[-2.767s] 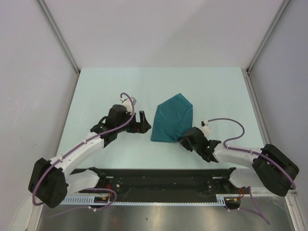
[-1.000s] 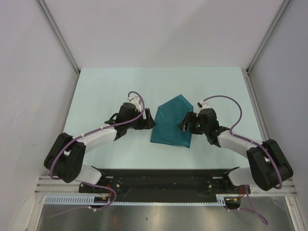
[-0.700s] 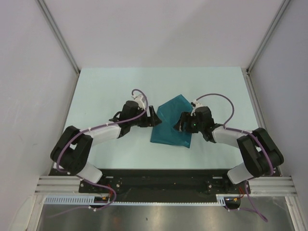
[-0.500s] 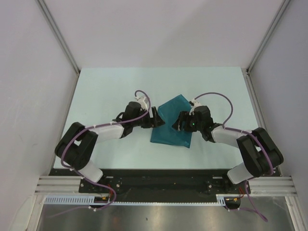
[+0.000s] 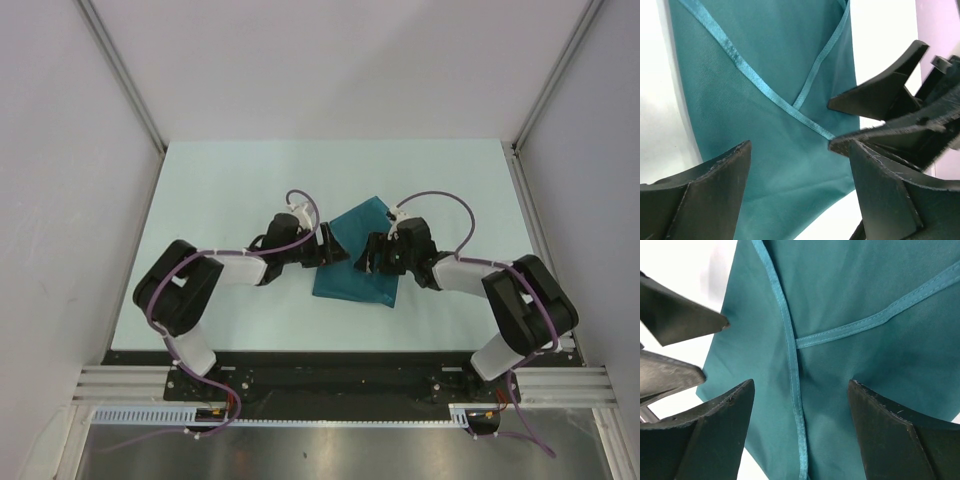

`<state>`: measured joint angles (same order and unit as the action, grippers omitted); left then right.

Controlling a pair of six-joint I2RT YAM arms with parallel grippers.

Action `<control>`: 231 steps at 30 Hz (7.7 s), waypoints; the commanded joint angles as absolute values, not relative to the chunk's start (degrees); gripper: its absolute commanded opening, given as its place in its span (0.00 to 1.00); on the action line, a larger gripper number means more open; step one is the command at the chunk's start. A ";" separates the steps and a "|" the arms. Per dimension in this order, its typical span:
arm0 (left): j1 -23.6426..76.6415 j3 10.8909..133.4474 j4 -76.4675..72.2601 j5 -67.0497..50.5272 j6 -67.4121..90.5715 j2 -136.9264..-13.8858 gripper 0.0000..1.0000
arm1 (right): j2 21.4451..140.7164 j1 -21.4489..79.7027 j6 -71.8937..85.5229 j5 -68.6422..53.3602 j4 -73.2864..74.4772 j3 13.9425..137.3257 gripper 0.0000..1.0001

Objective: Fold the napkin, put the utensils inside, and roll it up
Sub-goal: Roll the napkin with the utensil

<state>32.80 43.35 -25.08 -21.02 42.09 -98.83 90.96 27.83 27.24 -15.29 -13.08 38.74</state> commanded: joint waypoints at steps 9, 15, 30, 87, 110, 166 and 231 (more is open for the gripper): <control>33.13 43.42 -28.04 -20.83 43.50 -99.76 0.82 | 83.67 29.35 30.50 -16.08 -8.09 35.33 0.80; 33.22 42.80 -28.30 -21.00 42.90 -99.14 0.82 | 82.89 29.36 29.79 -16.08 -7.82 35.42 0.80; 33.13 42.46 -12.13 -10.55 32.52 -86.66 0.90 | 73.04 26.20 27.24 -11.78 3.95 36.21 0.82; 33.31 30.94 -15.47 -24.61 36.91 -88.50 0.31 | 71.54 26.10 32.87 -10.99 11.78 27.95 0.30; 29.80 43.59 2.81 -34.09 38.76 -93.16 0.00 | 65.20 54.19 10.73 16.32 0.55 35.16 0.80; 23.12 46.41 6.59 -40.78 37.53 -94.83 0.00 | 101.95 73.74 14.77 56.08 5.80 44.65 0.55; 39.99 34.71 -6.95 -3.07 15.38 -74.00 0.78 | 129.37 27.69 -4.92 -46.05 49.31 87.45 0.00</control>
